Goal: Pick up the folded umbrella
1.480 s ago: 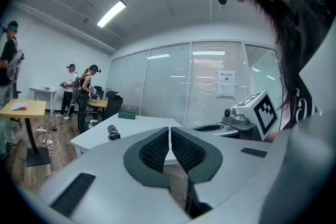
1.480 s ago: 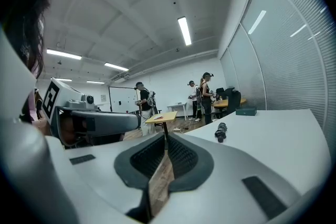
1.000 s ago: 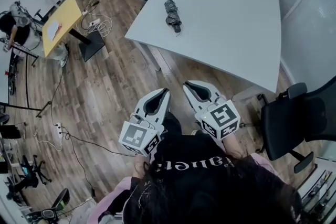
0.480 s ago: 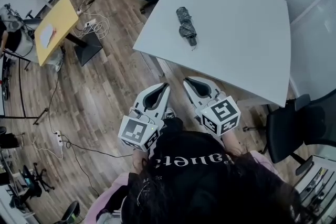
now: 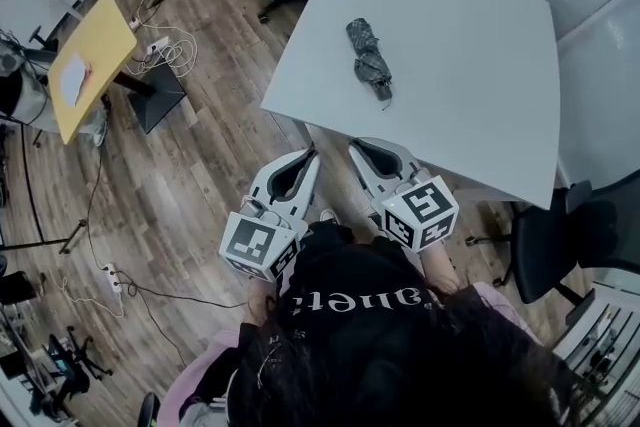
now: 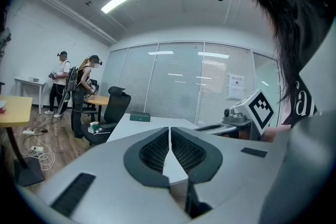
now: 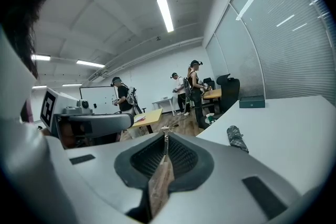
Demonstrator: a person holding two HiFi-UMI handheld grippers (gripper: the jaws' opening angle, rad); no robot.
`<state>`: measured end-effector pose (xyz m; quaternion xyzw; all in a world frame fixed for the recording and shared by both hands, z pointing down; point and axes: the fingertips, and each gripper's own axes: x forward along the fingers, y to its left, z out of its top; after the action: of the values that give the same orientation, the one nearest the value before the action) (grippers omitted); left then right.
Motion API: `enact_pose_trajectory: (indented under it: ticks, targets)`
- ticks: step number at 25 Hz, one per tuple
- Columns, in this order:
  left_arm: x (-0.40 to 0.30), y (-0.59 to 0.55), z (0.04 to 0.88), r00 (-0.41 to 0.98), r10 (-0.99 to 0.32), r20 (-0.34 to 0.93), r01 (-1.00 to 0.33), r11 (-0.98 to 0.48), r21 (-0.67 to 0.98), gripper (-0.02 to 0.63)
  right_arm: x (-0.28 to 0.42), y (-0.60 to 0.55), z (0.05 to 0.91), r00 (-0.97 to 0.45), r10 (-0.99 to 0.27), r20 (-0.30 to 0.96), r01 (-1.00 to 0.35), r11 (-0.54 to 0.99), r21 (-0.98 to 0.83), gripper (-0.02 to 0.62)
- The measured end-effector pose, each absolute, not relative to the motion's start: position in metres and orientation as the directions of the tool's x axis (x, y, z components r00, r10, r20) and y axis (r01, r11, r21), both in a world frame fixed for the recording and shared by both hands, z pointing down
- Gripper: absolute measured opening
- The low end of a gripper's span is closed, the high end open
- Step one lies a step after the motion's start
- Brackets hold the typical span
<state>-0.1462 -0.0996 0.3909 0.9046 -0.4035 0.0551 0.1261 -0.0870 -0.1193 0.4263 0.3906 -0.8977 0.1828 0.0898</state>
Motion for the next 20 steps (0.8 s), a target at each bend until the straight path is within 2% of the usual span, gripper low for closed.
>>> enact_pose_trajectory:
  ticks: [6, 20]
  targets:
    - [-0.161, -0.12, 0.399, 0.691, -0.695, 0.2, -0.723, -0.66, 0.205, 0.028, -0.102, -0.134, 0.435, -0.658, -0.677, 0.329, -0.752, 0.609, -0.252, 0.032]
    - [-0.159, -0.158, 0.41, 0.682, -0.703, 0.204, -0.731, -0.64, 0.238, 0.028, -0.088, -0.185, 0.448, -0.637, -0.681, 0.361, -0.77, 0.587, -0.249, 0.034]
